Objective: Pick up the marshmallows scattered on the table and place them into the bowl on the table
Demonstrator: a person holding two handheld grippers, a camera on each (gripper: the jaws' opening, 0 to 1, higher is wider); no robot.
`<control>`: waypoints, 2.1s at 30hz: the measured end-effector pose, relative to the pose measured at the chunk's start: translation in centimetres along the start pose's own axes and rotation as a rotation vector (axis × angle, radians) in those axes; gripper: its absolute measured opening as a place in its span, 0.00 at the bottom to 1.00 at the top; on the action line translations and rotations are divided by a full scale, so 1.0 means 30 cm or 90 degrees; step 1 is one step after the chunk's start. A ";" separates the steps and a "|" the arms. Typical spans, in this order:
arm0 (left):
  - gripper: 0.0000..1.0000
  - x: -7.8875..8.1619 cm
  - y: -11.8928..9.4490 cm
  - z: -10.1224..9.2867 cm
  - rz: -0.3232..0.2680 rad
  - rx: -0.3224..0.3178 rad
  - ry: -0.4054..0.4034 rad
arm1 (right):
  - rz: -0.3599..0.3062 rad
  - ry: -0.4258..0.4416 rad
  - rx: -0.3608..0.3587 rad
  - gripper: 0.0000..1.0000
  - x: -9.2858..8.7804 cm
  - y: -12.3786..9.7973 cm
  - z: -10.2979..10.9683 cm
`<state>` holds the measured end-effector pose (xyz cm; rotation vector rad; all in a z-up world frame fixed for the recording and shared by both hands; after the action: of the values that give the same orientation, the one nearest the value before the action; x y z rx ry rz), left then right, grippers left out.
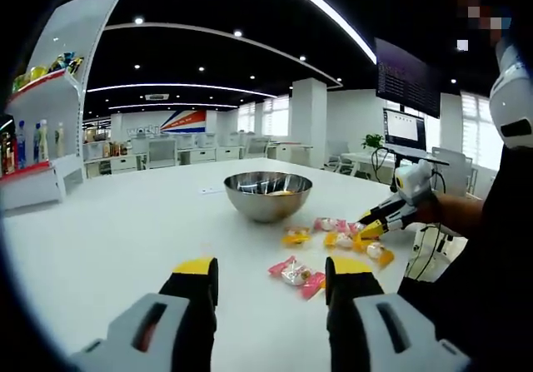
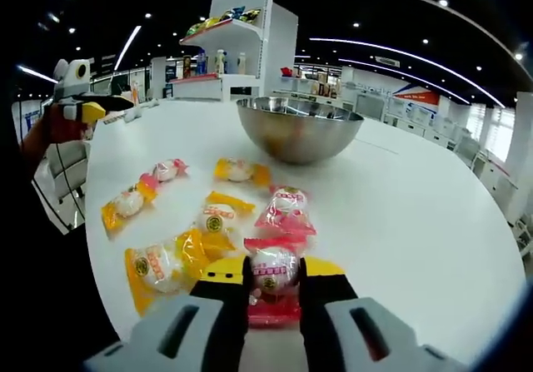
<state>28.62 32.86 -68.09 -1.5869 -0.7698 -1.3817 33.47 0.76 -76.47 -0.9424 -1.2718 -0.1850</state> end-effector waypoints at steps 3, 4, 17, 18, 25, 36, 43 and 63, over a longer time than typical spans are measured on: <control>0.52 0.002 0.001 -0.002 0.000 -0.001 0.000 | -0.003 0.002 -0.002 0.23 -0.001 0.000 -0.002; 0.52 0.002 0.002 -0.004 0.000 -0.001 0.000 | -0.004 0.002 -0.002 0.23 -0.001 0.000 -0.003; 0.52 -0.012 0.000 -0.001 0.007 0.001 -0.002 | -0.014 -0.006 -0.005 0.22 0.025 -0.020 -0.008; 0.52 -0.013 0.000 -0.001 0.007 0.000 -0.002 | -0.016 -0.007 -0.005 0.22 0.032 -0.023 -0.008; 0.52 -0.019 -0.004 -0.006 0.009 -0.004 -0.001 | -0.044 -0.014 0.004 0.22 0.099 -0.038 -0.016; 0.51 -0.024 -0.016 -0.016 0.011 -0.004 -0.001 | -0.091 -0.040 0.016 0.22 0.246 -0.030 -0.066; 0.51 -0.019 -0.020 -0.023 0.009 -0.003 0.000 | -0.119 -0.056 0.011 0.22 0.347 0.000 -0.125; 0.51 -0.015 -0.019 -0.041 0.013 -0.008 -0.006 | -0.129 -0.106 0.030 0.22 0.599 0.137 -0.221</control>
<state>27.49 32.04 -68.40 -1.6077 -0.7501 -1.3677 46.79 5.38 -62.84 -0.8005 -1.5207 -0.2383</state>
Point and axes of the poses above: the point that each gripper's makers call its tool centre point, and the gripper's own axes: y roughly forward along the fingers, z roughly to its left, x roughly out of its top, the point moved 5 cm from there along -y, roughly backward along the fingers, and after that the axes turned 11 degrees about x, right-handed, at the moved point
